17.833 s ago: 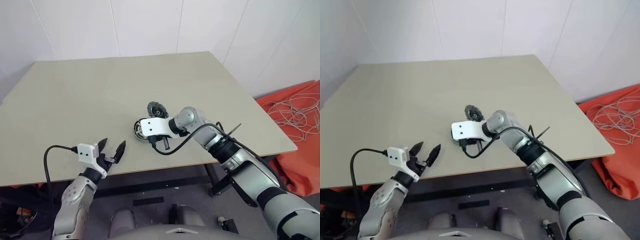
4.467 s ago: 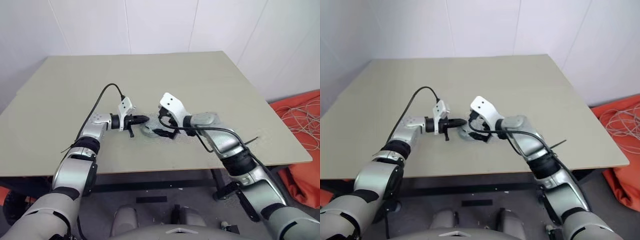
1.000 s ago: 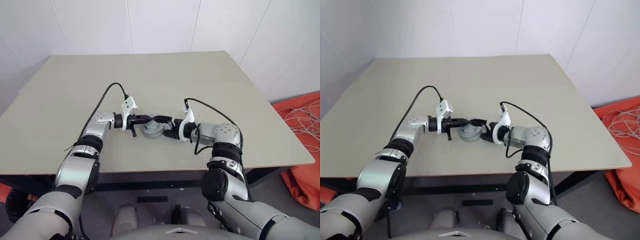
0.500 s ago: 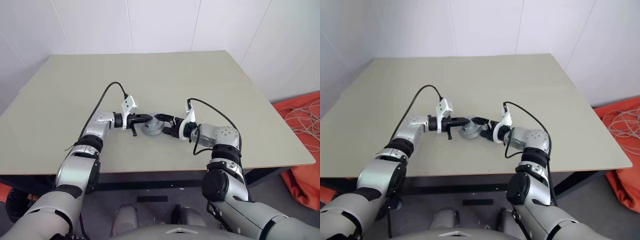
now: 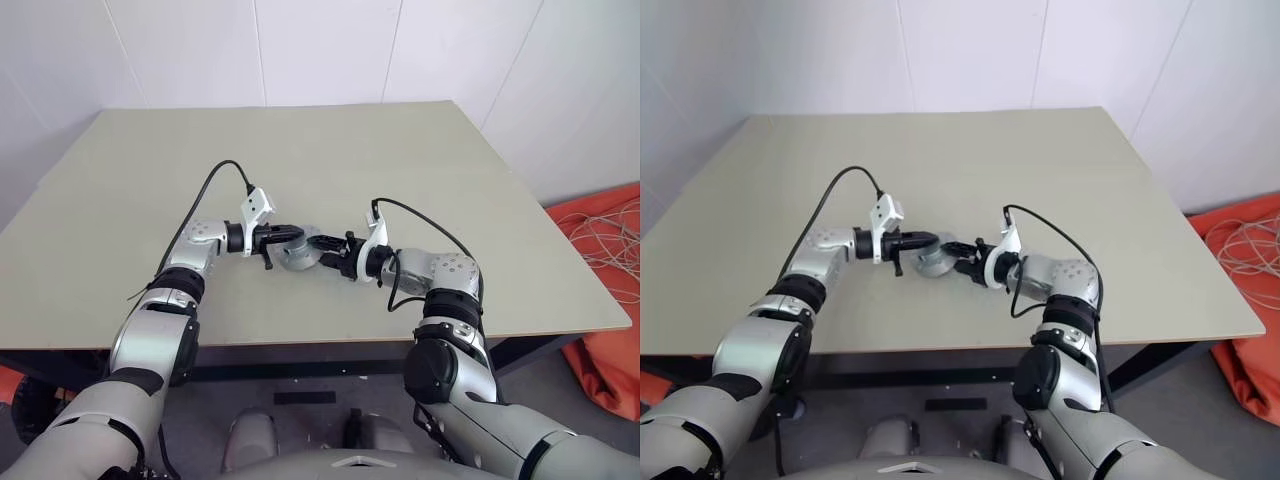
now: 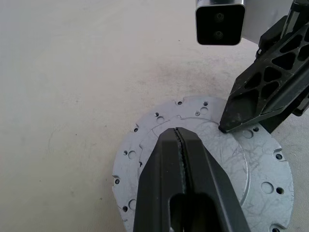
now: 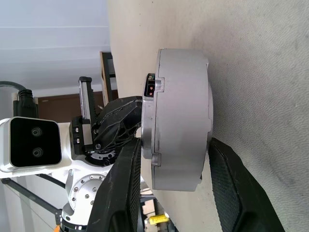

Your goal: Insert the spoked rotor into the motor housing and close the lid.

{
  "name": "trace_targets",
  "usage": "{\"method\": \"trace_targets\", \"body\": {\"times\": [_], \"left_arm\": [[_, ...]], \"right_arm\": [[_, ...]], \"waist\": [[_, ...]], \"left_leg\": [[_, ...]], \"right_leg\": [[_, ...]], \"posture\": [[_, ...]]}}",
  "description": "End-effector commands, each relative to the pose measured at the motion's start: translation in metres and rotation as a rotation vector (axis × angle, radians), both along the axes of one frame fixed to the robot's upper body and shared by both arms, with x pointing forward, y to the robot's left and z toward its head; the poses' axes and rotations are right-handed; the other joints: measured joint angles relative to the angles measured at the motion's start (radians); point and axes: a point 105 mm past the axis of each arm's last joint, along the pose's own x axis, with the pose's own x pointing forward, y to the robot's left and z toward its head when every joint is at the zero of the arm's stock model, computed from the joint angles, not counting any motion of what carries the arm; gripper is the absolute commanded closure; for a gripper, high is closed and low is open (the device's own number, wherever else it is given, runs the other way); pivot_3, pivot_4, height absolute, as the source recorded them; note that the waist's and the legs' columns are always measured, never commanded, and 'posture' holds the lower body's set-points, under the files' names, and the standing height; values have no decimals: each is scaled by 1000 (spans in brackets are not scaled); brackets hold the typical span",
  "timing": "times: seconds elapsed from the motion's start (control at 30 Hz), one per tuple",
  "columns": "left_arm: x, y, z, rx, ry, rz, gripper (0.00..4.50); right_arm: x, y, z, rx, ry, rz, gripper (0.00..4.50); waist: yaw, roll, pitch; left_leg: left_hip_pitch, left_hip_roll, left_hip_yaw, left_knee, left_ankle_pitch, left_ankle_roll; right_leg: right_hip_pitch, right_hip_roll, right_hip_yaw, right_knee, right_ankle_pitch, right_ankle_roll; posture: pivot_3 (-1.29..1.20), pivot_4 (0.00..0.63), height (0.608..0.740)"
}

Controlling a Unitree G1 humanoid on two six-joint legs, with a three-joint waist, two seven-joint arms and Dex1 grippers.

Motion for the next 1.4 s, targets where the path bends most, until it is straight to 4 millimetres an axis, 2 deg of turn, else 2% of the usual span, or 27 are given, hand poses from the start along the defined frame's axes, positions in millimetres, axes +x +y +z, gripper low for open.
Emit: {"method": "trace_targets", "body": {"times": [0.03, 0.27, 0.57, 0.8, 1.03, 1.4], "left_arm": [[-1, -4, -1, 17, 3, -18, 4500], [-1, -3, -2, 19, 4, -15, 4500], [-1, -2, -2, 18, 4, -13, 4500], [0, -3, 0, 7, -2, -6, 4500], [5, -3, 12, -57, -27, 24, 4500], [3, 0, 10, -55, -26, 28, 4500]], "right_arm": [[-8, 35, 26, 141, -72, 76, 2584], [-7, 29, 25, 133, -72, 63, 2584], [-6, 22, 41, 140, -121, 52, 2584], [-10, 14, 30, 87, -104, 41, 2584], [-9, 16, 25, 89, -95, 25, 2584], [-5, 17, 25, 88, -108, 9, 2584]], "waist": [[0, 0, 0], [1, 0, 0], [9, 0, 0], [21, 0, 0], [21, 0, 0], [20, 0, 0]], "left_leg": [[0, 0, 0, 0, 0, 0], [0, 0, 0, 0, 0, 0], [-1, 0, 0, -1, 0, 0], [-4, 0, 0, -1, 0, 0], [-6, 0, 0, 0, 0, 0], [-11, 0, -1, 0, 0, 0]], "right_leg": [[0, 0, 0, 0, 0, 0], [0, 0, 0, 0, 0, 0], [-2, 0, 0, 0, -1, 0], [-7, 0, -1, 0, 0, 1], [-7, 0, -1, 0, 0, 1], [-10, 0, -1, 1, 2, 4]], "posture": [[0, 0, 740], [0, 0, 740], [0, 0, 740], [0, 0, 740], [0, 0, 740], [0, 0, 740]]}}
